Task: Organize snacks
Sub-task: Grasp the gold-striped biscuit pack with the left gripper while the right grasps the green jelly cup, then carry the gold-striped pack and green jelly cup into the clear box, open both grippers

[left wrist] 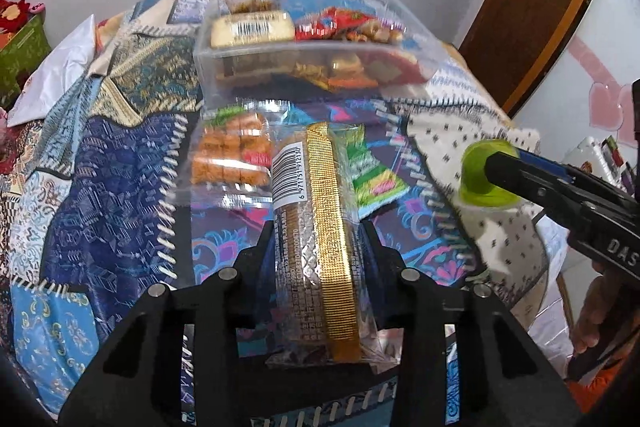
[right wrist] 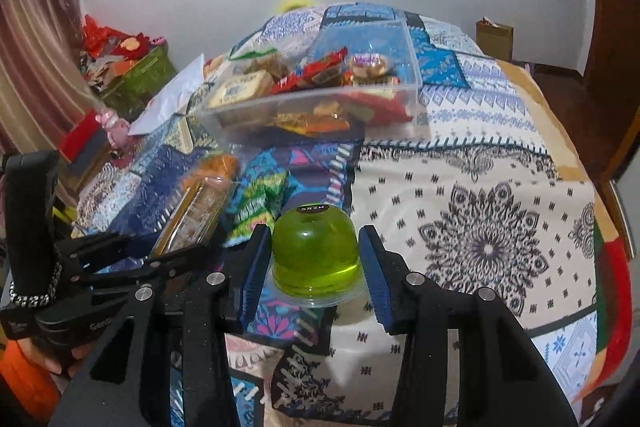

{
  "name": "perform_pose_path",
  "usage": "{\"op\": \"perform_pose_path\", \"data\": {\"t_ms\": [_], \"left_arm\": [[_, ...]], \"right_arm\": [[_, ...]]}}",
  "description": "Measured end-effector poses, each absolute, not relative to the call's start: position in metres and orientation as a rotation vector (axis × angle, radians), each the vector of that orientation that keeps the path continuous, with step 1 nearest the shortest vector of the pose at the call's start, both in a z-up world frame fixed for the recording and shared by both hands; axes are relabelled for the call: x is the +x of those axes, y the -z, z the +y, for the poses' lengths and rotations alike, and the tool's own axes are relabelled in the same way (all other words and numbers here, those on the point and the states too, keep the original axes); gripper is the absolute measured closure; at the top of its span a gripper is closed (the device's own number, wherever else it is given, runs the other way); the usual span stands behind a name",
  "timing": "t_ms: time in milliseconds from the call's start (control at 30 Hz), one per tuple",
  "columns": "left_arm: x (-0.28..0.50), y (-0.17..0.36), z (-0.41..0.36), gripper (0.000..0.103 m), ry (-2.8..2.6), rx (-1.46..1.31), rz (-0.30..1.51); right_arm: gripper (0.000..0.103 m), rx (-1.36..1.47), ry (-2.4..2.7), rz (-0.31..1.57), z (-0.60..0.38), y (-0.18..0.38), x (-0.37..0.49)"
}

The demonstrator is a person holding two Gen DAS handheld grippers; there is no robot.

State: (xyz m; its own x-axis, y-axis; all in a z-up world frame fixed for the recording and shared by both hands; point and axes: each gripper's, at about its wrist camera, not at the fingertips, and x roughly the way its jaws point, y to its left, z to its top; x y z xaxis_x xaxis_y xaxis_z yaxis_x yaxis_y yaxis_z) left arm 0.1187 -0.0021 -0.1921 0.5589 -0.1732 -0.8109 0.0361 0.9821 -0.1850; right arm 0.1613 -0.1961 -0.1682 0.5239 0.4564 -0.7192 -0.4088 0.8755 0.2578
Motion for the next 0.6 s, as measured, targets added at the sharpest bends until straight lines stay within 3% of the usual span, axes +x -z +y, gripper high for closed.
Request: {"op": "perform_pose_path", "data": {"t_ms": [33, 100, 367, 433, 500, 600], "left_arm": [[0.119, 0.188, -0.001, 0.064, 0.123, -0.156, 0.96], [0.121, 0.18, 0.0, 0.064, 0.123, -0.163, 0.937], [0.131, 0.161, 0.007, 0.064, 0.12, -0.195, 0.88], [0.131, 0.162, 0.01, 0.064, 0.118, -0.208, 0.882], [0.132, 0.166, 0.012, 0.064, 0.118, -0.219, 0.893], [0.131, 0.171, 0.014, 0.064, 0.116, -0.226, 0.902]], "right_arm": [[0.064, 0.06, -0.519, 0.873, -0.196, 0.166, 0.163], [0.087, 0.072, -0.528, 0.856, -0.197, 0.159, 0.167], [0.087, 0.077, -0.535, 0.879, -0.195, 0.163, 0.182], [0.079, 0.061, -0.536, 0.901, -0.193, 0.169, 0.183], [0.062, 0.04, -0.522, 0.914, -0.188, 0.176, 0.186], [0.054, 0.046, -0.525, 0.936, -0.185, 0.183, 0.195]]}}
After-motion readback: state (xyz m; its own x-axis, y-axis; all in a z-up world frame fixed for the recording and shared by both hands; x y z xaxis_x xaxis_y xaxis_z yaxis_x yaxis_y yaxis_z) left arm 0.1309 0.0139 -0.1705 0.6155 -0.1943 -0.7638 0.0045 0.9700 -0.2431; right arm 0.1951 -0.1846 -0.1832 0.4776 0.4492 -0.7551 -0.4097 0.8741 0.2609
